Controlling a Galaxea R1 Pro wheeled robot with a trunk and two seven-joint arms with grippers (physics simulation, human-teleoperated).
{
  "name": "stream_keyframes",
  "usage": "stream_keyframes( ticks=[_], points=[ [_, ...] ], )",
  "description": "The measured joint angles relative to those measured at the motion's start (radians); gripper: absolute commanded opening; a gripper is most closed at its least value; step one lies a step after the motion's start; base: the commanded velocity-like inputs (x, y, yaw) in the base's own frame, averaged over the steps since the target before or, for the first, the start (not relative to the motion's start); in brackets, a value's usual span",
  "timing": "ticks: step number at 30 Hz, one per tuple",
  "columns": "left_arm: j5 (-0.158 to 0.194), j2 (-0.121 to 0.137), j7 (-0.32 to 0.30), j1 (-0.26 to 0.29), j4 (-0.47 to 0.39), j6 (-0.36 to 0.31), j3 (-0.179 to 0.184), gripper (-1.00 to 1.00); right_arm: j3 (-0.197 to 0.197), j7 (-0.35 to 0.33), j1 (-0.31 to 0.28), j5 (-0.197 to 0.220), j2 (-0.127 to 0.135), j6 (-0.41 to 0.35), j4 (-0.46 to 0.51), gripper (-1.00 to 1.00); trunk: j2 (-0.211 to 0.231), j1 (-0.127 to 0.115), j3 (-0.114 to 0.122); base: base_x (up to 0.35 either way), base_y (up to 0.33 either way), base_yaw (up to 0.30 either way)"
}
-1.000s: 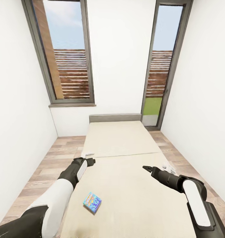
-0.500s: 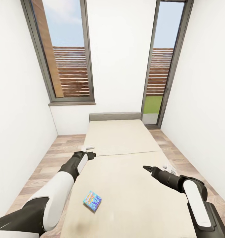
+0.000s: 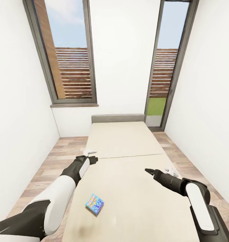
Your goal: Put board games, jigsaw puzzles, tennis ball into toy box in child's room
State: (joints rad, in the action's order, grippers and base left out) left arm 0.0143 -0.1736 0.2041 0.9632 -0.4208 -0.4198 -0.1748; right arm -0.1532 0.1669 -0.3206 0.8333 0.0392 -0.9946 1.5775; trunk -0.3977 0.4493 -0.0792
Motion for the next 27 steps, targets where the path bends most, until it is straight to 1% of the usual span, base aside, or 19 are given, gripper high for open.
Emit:
stream_keyframes(
  ticks=[18,27],
  points=[
    [-0.002,0.0,-0.008,-0.005,0.001,0.002,0.0,1.0,0.003,-0.002,0.001,0.0,-0.001,0.009,-0.001,1.0,0.0,0.0,0.0,0.0,-0.002,0.008],
    [-0.001,0.0,-0.008,-0.005,0.0,0.001,0.001,1.0,0.006,0.0,0.001,0.0,-0.001,0.01,-0.002,1.0,0.0,0.0,0.0,0.0,-0.183,0.248]
  ],
)
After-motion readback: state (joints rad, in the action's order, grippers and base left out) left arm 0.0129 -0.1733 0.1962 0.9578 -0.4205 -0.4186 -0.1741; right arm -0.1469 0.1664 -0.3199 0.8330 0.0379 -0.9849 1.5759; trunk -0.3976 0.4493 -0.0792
